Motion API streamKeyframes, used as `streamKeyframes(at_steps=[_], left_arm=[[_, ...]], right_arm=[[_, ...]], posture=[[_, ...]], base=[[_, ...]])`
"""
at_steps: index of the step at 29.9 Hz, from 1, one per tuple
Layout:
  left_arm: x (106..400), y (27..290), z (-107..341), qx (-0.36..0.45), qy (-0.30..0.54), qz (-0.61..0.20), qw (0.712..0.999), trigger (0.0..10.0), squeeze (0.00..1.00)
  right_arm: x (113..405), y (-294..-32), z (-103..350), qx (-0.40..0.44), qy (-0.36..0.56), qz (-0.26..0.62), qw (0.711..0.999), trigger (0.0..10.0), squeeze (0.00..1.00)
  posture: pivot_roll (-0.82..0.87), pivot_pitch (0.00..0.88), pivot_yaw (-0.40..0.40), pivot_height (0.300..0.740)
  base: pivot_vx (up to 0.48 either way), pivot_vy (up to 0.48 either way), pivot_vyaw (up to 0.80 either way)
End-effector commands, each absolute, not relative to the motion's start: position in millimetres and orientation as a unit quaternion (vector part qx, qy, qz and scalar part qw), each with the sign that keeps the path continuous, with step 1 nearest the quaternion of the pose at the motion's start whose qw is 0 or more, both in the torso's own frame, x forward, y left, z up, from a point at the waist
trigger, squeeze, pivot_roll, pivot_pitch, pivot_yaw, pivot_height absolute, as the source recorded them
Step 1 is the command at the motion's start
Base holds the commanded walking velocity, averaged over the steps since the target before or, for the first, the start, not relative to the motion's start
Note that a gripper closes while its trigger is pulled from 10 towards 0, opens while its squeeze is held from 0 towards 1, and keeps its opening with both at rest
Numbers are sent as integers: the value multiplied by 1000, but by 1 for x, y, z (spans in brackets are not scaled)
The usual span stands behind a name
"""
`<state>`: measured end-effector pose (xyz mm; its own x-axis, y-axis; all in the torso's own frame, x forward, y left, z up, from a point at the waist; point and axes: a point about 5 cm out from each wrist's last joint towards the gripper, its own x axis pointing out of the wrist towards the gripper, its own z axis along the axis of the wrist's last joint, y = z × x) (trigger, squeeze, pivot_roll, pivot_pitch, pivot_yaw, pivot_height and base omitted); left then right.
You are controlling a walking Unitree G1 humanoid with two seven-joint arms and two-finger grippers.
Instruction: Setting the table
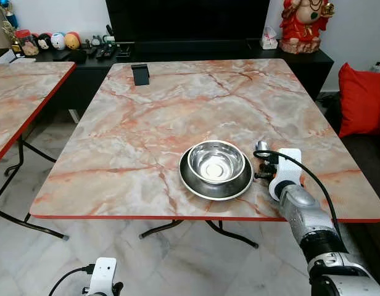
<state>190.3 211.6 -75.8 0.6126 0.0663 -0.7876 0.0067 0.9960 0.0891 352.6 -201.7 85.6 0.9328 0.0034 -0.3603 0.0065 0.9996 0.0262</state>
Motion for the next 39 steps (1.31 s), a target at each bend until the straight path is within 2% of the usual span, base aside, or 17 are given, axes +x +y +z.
streamKeyframes(at_steps=[1,33,34,35,36,37,39], left_arm=[[185,214,-78,47,450,17,892,10000,0],[185,212,-79,50,449,12,892,10000,0],[185,212,-79,49,449,13,892,10000,0],[184,212,-79,50,450,13,891,10000,0],[184,213,-79,50,450,13,891,10000,0],[184,212,-79,50,450,13,891,10000,0],[185,212,-79,50,450,13,891,10000,0]], right_arm=[[354,-200,86,11,184,2,983,10000,0],[353,-196,79,9,193,9,981,10000,0],[353,-196,79,9,193,9,981,10000,204],[353,-196,79,10,193,10,981,10000,596],[353,-195,79,10,193,11,981,10000,671],[353,-195,79,10,193,12,981,10000,859],[353,-195,79,11,194,13,981,10000,859]], posture=[[-70,0,13,736],[-65,0,16,736],[-65,0,16,736],[-65,0,16,736],[-64,0,16,736],[-64,0,16,736],[-64,0,16,736]], base=[[0,0,0],[0,0,0],[0,0,0],[0,0,0],[0,0,0],[0,0,0],[0,0,0]])
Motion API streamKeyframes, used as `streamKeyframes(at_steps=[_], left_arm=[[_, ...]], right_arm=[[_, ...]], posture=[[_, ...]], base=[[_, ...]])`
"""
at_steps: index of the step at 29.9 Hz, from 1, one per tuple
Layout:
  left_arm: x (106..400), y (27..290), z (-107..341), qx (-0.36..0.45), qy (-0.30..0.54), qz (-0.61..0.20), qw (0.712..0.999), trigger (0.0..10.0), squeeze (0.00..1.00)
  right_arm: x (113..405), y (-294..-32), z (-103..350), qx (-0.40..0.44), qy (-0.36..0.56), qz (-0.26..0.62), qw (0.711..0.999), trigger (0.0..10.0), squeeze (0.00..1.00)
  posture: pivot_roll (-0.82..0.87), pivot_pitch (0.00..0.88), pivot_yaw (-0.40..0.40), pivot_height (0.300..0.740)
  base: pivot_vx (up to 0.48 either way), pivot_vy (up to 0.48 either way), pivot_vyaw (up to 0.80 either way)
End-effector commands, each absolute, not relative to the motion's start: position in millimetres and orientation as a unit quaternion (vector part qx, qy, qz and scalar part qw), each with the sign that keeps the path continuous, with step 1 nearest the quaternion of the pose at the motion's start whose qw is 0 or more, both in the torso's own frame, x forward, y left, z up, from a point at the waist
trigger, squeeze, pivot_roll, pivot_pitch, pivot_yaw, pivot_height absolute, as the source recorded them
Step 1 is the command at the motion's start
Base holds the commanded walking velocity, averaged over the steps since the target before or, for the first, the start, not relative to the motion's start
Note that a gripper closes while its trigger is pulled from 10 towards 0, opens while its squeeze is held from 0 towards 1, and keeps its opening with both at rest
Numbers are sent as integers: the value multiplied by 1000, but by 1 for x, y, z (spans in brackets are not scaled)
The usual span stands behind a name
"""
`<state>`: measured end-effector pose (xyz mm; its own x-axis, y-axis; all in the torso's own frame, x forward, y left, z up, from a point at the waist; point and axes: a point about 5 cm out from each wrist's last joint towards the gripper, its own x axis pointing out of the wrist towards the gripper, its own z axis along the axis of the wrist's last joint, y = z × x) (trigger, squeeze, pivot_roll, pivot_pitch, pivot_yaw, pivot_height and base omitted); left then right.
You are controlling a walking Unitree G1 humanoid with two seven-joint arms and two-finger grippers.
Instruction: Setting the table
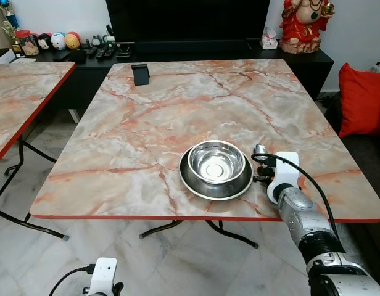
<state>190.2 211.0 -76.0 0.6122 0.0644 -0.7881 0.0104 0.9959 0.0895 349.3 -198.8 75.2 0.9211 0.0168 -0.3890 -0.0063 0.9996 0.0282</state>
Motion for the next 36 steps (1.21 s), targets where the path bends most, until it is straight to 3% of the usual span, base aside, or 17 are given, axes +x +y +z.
streamKeyframes(at_steps=[1,8,11,12,36], left_arm=[[185,212,-79,50,450,13,891,10000,0],[185,211,-79,50,451,12,891,10000,0],[185,211,-79,51,453,12,890,10000,0],[184,211,-79,51,453,12,890,10000,0],[178,219,-80,56,457,12,888,10000,0]], right_arm=[[353,-194,78,11,194,13,981,10000,875],[353,-194,79,9,194,12,981,10000,859],[353,-195,79,7,194,9,981,10000,800],[353,-195,79,6,194,8,981,10000,0],[353,-193,77,22,207,0,978,10000,0]], posture=[[-64,0,16,736],[-64,0,15,736],[-65,0,16,736],[-65,0,16,736],[-65,0,15,736]], base=[[0,0,0],[0,0,0],[0,0,0],[0,0,0],[0,0,0]])
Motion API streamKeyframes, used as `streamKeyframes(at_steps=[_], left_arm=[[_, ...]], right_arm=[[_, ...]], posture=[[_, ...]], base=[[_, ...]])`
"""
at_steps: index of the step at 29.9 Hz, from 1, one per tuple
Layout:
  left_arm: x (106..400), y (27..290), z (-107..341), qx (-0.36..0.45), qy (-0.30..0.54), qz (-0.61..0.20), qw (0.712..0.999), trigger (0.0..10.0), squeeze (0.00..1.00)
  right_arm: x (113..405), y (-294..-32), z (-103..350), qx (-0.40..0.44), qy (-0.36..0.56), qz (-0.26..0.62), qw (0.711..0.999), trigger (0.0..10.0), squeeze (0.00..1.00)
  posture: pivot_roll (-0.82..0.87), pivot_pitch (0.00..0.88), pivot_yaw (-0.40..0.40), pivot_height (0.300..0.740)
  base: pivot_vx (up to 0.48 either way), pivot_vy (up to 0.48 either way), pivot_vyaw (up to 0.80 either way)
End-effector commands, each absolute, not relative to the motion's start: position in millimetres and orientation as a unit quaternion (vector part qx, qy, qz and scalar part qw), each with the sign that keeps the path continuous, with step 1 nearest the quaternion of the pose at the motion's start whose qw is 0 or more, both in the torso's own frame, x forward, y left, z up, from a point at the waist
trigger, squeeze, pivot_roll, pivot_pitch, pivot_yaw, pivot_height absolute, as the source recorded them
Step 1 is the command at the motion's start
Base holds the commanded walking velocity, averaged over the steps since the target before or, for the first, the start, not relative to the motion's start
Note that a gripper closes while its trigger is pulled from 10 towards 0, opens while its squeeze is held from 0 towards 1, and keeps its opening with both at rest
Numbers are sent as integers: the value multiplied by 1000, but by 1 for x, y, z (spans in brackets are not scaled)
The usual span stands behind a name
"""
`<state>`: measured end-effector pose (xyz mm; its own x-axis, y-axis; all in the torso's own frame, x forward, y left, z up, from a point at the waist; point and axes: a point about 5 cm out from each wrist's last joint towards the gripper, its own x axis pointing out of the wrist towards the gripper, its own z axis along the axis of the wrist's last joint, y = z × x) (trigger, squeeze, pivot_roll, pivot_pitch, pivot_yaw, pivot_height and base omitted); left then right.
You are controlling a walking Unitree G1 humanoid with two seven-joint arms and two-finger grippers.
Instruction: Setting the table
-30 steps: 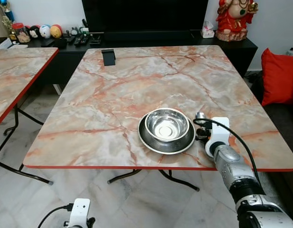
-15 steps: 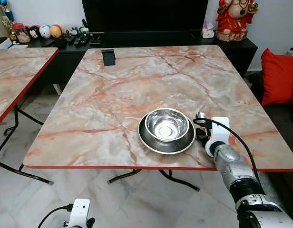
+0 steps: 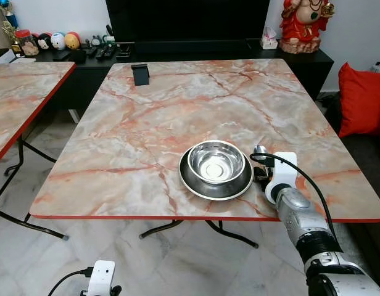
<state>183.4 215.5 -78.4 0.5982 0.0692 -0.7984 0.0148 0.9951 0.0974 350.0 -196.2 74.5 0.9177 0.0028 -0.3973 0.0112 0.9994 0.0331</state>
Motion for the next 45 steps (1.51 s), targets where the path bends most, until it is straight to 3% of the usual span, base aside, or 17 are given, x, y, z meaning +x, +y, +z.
streamKeyframes(at_steps=[1,23,35,45], left_arm=[[177,220,-81,57,457,12,887,10000,0],[179,220,-80,60,457,8,887,10000,0],[178,219,-81,62,457,5,887,10000,0],[173,222,-82,62,454,12,889,10000,0]], right_arm=[[353,-193,77,21,207,-2,978,10000,0],[357,-199,89,21,168,-21,985,10000,0],[355,-208,137,11,-46,-60,997,10000,0],[312,-203,147,-19,-163,-66,984,10000,0]], posture=[[-65,0,15,736],[-66,0,18,736],[-70,0,18,736],[-58,0,8,736]], base=[[0,0,0],[0,0,0],[0,0,0],[0,0,0]])
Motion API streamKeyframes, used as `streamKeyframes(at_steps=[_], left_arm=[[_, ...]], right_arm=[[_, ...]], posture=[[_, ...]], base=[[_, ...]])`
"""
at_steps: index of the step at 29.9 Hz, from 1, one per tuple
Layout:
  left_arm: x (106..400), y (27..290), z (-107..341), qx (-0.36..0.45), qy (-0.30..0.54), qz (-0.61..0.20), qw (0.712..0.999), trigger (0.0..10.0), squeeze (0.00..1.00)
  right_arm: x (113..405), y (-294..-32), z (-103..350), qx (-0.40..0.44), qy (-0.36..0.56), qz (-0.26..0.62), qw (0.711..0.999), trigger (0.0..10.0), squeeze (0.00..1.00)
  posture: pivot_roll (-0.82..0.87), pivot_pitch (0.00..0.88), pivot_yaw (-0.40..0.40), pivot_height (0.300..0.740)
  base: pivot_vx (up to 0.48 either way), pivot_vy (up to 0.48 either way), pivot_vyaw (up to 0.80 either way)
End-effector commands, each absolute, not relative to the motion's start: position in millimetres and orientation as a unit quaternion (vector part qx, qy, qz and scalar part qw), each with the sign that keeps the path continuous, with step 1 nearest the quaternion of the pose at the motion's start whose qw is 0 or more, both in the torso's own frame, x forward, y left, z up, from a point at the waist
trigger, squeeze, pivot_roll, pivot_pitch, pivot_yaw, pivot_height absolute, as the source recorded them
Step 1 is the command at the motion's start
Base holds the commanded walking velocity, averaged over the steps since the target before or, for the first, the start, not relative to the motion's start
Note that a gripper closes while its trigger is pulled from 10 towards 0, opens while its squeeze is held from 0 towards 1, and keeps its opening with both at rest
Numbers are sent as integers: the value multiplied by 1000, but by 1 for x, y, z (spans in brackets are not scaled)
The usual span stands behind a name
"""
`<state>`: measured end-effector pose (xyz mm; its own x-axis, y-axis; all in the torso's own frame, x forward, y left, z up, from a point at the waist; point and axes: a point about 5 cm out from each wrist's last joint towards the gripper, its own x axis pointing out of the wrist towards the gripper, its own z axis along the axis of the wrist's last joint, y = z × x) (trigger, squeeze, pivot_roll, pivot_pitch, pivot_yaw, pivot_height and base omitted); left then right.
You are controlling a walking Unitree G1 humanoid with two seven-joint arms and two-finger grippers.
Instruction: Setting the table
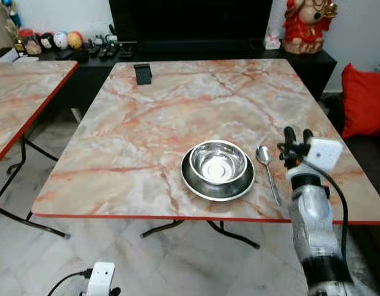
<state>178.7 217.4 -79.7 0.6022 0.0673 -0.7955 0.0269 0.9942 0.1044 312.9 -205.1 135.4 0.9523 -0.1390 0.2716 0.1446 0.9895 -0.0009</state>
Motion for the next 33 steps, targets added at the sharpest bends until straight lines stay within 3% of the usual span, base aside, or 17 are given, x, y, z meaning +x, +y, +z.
streamKeyframes(at_steps=[1,9,17,33], left_arm=[[172,223,-81,63,455,13,888,10000,0],[173,227,-81,69,454,17,888,10000,0],[173,225,-81,63,455,21,888,10000,0],[172,221,-83,64,459,16,886,10000,0]], right_arm=[[307,-203,147,-32,-165,-63,984,10000,0],[288,-205,147,-51,-164,-39,984,10000,0],[297,-193,149,-3,-161,-59,985,10000,0],[303,-184,155,-3,-163,-52,985,10000,0]], posture=[[-58,0,8,736],[-86,0,15,736],[-75,0,17,736],[-75,0,11,736]], base=[[0,0,0],[0,0,0],[0,0,0],[0,399,0]])
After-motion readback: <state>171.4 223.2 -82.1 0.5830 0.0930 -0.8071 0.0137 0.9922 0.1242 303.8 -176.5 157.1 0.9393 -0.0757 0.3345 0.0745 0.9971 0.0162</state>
